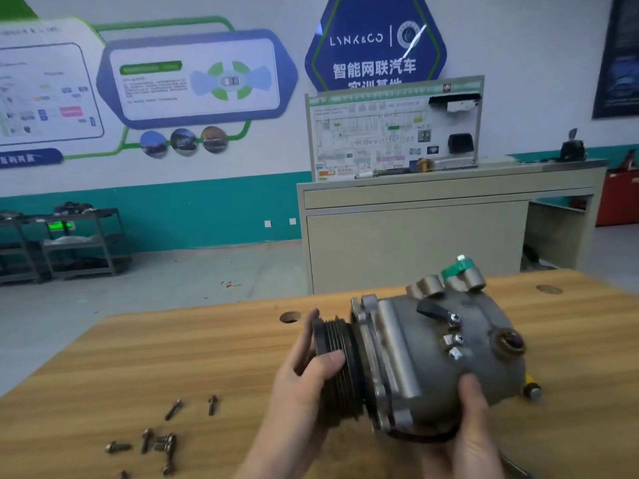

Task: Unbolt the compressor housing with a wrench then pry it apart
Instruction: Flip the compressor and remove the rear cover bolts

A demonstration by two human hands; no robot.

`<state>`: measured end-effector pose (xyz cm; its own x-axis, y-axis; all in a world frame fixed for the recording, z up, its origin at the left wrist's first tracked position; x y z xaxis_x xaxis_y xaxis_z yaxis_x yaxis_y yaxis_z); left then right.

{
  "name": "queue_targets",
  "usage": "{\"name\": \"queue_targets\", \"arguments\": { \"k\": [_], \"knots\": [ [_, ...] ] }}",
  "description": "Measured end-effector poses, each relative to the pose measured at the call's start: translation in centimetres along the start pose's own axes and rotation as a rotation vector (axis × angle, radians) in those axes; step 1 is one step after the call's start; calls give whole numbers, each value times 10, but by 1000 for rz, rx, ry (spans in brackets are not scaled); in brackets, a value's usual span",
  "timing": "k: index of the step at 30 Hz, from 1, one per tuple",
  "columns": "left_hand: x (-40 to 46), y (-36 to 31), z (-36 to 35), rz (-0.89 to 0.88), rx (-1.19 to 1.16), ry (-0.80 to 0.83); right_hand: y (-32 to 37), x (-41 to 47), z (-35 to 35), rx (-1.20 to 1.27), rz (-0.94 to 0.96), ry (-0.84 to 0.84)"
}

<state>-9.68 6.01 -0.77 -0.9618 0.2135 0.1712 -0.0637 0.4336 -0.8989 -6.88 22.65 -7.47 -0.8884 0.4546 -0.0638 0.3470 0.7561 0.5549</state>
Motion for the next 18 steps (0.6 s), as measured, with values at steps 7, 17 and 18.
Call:
{"name": "queue_targets", "arguments": {
  "k": [7,17,18],
  "knots": [
    [43,58,16,-23,61,-144,20,15,19,-200,213,-63],
    [41,-8,26,-254,545,-87,29,-9,-28,-749,360,240],
    [39,-17,22,-281,455,-9,21,-12,-35,-851,340,259]
  ]
}}
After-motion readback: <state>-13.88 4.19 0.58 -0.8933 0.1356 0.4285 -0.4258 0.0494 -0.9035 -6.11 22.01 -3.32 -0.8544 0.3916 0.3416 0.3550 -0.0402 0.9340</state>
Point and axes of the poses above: each hand's wrist, its own x-axis towards the middle knuckle, its own z-axis out of the back of the hand, y = z × x, the point moved 6 cm from there along x, towards the middle knuckle, and after that the axes turned 4 degrees about -z, right-handed, at the moved point
